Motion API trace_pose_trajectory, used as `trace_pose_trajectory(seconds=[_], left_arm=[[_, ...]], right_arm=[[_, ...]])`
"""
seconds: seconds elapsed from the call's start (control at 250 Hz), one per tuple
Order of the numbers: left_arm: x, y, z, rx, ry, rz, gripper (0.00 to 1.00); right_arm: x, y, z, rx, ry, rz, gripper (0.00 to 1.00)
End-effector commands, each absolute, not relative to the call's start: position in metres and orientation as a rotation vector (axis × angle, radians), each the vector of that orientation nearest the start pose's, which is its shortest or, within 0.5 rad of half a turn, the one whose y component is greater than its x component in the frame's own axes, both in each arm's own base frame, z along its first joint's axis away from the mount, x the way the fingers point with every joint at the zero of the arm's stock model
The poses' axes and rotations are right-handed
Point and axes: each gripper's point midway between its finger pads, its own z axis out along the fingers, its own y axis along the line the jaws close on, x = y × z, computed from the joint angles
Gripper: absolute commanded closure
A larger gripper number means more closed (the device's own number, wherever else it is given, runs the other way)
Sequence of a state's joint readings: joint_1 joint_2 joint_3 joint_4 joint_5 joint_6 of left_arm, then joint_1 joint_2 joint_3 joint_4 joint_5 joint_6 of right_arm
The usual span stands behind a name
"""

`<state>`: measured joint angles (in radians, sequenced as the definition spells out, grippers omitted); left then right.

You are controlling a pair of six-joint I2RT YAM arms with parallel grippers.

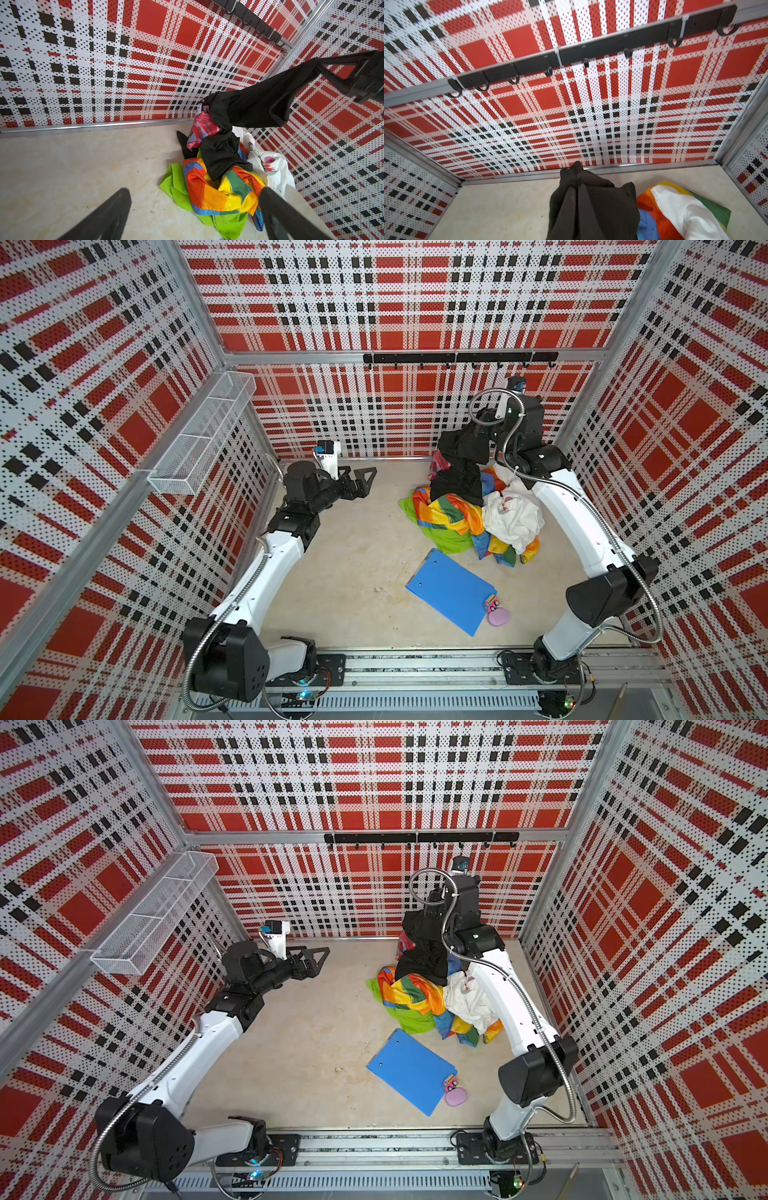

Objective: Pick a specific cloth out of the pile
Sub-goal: 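Lift the black shirt high out of the pile with the right gripper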

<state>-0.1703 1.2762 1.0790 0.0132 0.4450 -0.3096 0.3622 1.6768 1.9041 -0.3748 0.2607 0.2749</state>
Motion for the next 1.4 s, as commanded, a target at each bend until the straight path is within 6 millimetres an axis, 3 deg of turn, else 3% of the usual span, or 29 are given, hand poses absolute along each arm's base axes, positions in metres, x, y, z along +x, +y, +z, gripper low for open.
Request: trace_pose_trajectory(seconds=[0.0,0.288,0.42,0.708,0.869,0.893,1.069,1.397], left_arm=[[0.399,-0.149,0.341,0.240,1.752,-0.744,0.01],[0.398,-0.155,0.338,0.253,1.759,-0.754,0.01],[0.399,-0.159,0.334,0.264,1.767,-0.768,0.01],[0.393,-0.176,0.332,0.337,1.765,-0.824,0.01],[0.392,-0.179,0.332,0.353,1.764,-0.833,0.01],[0.386,-0.190,0.332,0.382,1.761,-0.853,0.01],[0.384,-0.197,0.331,0.407,1.761,-0.863,0.00],[0.378,-0.203,0.334,0.440,1.749,-0.890,0.01]], right_arm=[[0.465,0.130,0.542,0.126,1.463,0.323,0.98],[0.434,0.132,0.605,0.087,1.252,0.427,0.98],[0.416,0.123,0.635,0.111,1.134,0.454,0.98],[0.377,0.119,0.715,0.086,0.901,0.555,1.00],[0.347,0.109,0.746,0.099,0.757,0.596,1.00],[0.342,0.107,0.750,0.099,0.731,0.601,1.00],[0.303,0.094,0.788,0.098,0.570,0.634,1.00],[0.257,0.105,0.809,-0.029,0.474,0.792,0.99]])
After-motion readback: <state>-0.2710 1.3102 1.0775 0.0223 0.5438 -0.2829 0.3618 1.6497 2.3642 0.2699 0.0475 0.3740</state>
